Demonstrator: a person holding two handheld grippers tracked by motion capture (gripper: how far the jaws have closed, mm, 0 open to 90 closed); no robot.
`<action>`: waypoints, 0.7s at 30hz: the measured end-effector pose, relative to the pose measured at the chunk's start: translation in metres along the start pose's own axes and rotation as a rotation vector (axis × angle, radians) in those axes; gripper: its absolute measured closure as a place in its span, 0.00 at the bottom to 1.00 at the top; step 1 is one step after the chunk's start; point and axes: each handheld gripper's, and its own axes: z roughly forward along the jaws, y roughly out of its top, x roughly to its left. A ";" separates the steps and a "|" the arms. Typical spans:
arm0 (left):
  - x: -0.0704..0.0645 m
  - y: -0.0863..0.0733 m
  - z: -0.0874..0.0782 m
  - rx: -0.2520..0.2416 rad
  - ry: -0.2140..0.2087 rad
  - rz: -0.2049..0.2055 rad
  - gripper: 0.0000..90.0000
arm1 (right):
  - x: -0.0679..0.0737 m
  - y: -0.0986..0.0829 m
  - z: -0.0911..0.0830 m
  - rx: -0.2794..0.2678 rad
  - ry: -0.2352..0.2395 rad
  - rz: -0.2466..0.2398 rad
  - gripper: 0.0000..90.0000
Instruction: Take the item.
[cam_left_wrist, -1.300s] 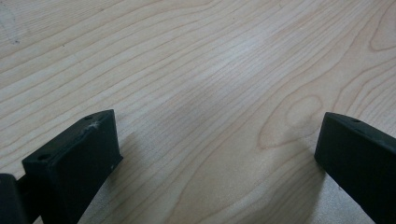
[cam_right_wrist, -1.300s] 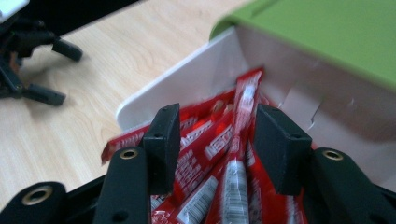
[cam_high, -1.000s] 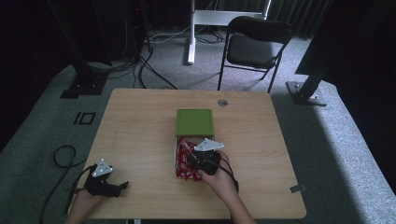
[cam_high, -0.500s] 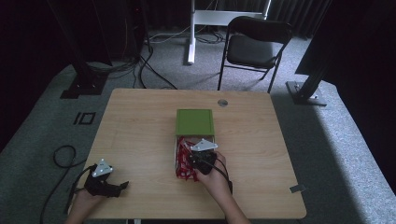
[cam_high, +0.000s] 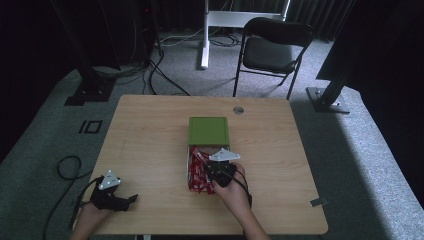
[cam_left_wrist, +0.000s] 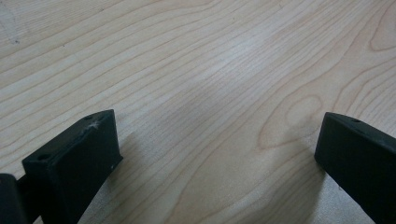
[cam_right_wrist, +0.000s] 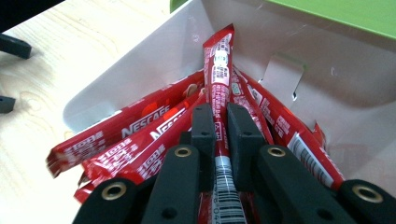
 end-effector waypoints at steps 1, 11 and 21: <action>0.000 0.000 0.000 0.000 0.000 0.000 0.01 | 0.000 0.000 -0.004 -0.007 0.002 0.002 0.92; 0.000 0.000 0.000 0.000 0.000 0.002 0.01 | 0.000 -0.001 -0.024 -0.042 0.038 0.006 0.92; 0.000 0.000 0.000 0.001 0.000 0.003 0.01 | 0.000 -0.002 -0.041 -0.066 0.066 0.004 0.92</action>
